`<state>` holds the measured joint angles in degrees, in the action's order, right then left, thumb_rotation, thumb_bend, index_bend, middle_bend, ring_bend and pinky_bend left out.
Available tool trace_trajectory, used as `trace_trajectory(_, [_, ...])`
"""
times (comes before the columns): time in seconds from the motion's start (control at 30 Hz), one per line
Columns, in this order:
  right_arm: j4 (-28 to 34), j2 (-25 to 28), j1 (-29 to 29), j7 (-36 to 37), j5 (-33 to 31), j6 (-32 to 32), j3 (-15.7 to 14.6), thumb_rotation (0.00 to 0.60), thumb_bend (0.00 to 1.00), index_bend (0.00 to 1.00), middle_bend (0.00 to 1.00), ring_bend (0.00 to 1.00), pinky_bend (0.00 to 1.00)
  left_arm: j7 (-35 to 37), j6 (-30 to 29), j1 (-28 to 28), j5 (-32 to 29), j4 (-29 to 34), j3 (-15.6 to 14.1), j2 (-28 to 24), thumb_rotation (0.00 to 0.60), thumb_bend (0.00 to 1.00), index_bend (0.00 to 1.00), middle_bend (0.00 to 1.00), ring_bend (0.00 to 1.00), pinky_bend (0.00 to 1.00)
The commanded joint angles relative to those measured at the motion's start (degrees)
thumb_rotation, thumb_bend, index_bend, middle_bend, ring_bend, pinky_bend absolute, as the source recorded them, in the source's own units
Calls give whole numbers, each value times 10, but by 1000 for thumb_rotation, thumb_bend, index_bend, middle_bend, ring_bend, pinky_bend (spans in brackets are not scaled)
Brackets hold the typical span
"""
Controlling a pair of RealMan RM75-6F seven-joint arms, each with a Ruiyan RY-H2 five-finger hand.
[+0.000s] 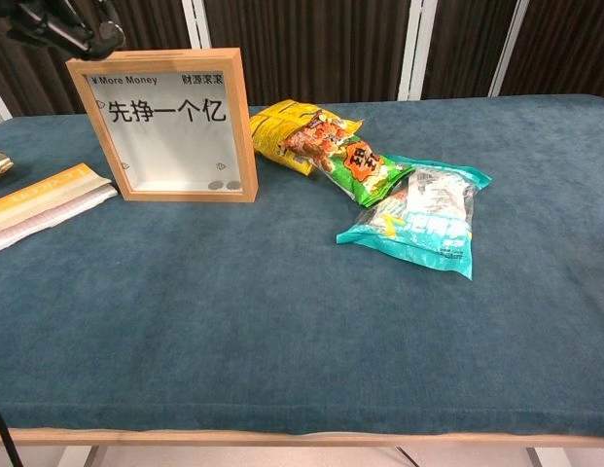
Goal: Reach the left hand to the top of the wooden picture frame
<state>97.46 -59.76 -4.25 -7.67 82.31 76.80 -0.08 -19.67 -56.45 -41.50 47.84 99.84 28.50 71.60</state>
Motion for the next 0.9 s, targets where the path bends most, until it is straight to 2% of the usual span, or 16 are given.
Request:
trace_trajectory(0.03, [-1,2,-1,5,-5,-2,2,600,174,0,0,0,0,-44,32,-68,-81,-42,18,2,600,676,645,1000,1000,1000])
trace_trajectory(0.33, [-4,10,-1,24,-19,-2,10,600,173,0,0,0,0,-58,46,-141,-147,-125,18,18,600,675,644,1000,1000,1000])
trace_trajectory(0.73, [-6,14,0,32,-29,-3,14,600,173,0,0,0,0,-80,91,-204,-208,-252,-29,63,600,651,641,1000,1000,1000])
trace_trajectory(0.9, [-6,14,0,34,-29,-1,15,600,173,0,0,0,0,-80,91,-209,-216,-266,-41,66,600,649,641,1000,1000,1000])
